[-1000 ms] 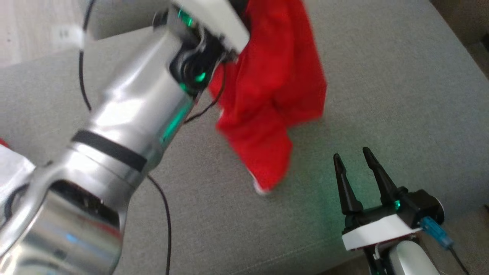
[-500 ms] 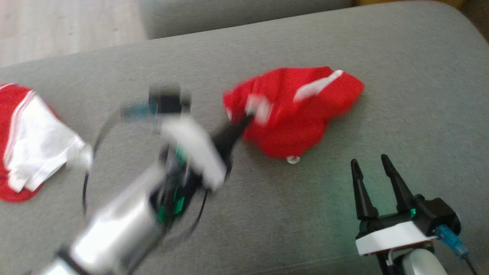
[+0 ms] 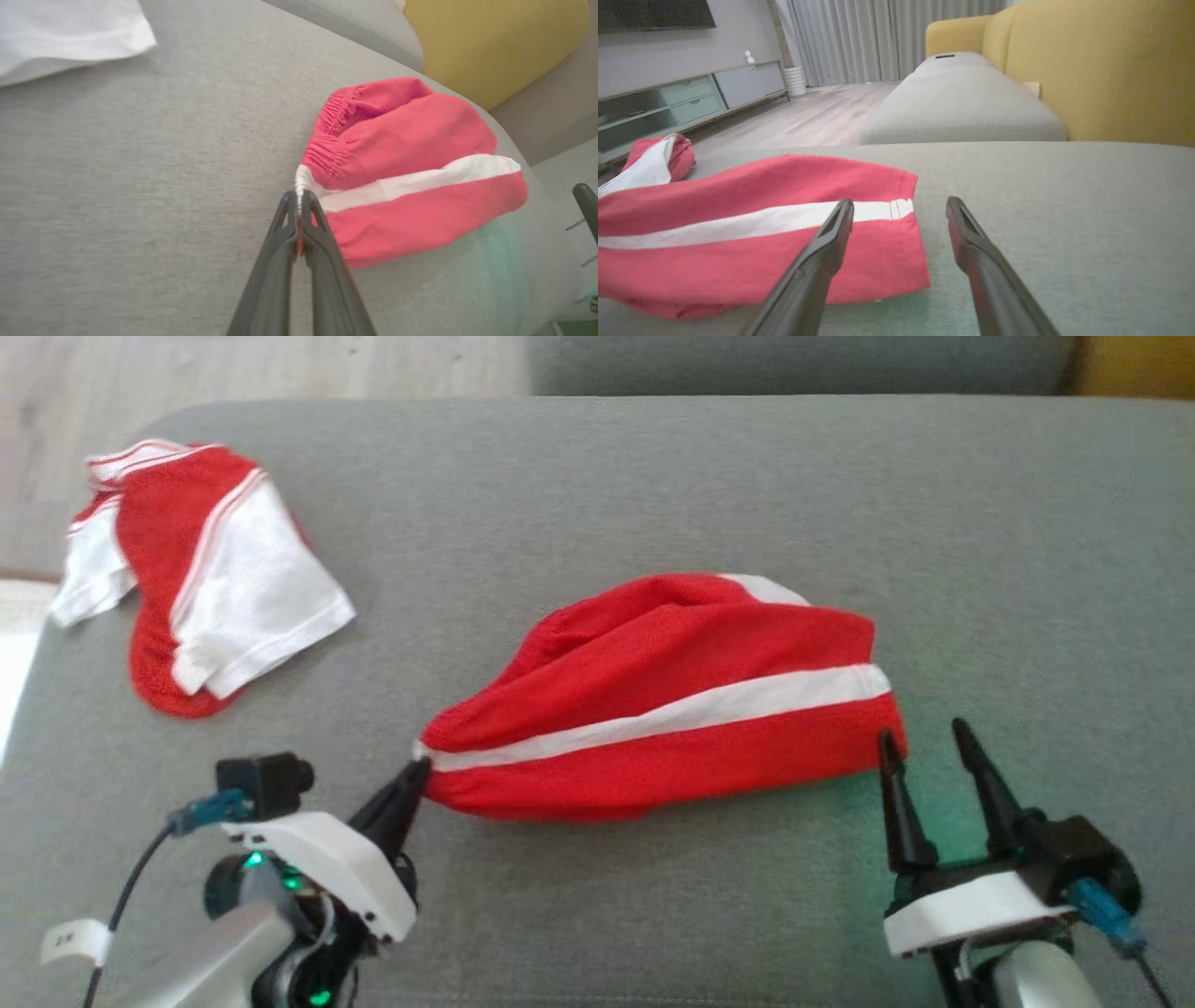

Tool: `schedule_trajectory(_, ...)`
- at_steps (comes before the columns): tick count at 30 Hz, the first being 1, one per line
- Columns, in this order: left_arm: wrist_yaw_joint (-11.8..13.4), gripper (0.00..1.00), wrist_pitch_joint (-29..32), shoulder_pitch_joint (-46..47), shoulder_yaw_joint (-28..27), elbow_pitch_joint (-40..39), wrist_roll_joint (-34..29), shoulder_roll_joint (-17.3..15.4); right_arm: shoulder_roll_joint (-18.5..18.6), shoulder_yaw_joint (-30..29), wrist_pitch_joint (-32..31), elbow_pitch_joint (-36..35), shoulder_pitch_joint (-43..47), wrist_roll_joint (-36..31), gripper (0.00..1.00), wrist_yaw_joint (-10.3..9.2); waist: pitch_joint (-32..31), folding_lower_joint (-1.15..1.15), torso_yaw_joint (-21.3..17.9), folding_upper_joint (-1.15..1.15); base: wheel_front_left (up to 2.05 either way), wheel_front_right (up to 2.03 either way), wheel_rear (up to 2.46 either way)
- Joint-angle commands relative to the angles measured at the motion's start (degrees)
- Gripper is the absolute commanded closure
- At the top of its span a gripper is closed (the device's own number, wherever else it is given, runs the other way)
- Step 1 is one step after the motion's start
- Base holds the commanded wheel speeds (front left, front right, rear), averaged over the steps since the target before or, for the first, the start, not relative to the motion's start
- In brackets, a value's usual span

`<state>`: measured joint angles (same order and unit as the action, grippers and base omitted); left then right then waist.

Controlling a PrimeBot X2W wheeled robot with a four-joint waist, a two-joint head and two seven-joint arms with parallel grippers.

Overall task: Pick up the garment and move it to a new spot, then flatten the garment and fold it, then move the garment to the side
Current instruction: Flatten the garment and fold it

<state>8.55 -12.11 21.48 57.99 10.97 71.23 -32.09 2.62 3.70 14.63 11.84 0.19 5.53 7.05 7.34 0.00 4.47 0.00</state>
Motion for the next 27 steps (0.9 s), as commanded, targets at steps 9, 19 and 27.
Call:
schedule_trajectory(9,1.27,1.0,-2.79,3.88,-5.65,8.04,-8.92,0.9,1.33,9.69,-0.37,13.98,-9.06,12.14,0.0,0.44,-0.98,0.0,3.33,0.0,0.0,0.0,0.0)
schedule_trajectory(19,-0.95,1.0,-2.87,3.99,-7.65,12.45,-13.09,4.0,10.27,24.33,-11.57,16.1,-18.05,32.22,0.0,0.44,-1.28,0.0,3.87,0.0,0.0,0.0,0.0)
schedule_trajectory(27,-2.82,1.0,-2.88,4.15,-8.34,15.05,-14.68,6.02,15.92,29.33,-19.04,13.18,-21.02,41.66,0.25,0.44,-1.35,0.0,5.01,0.0,0.0,0.0,0.0)
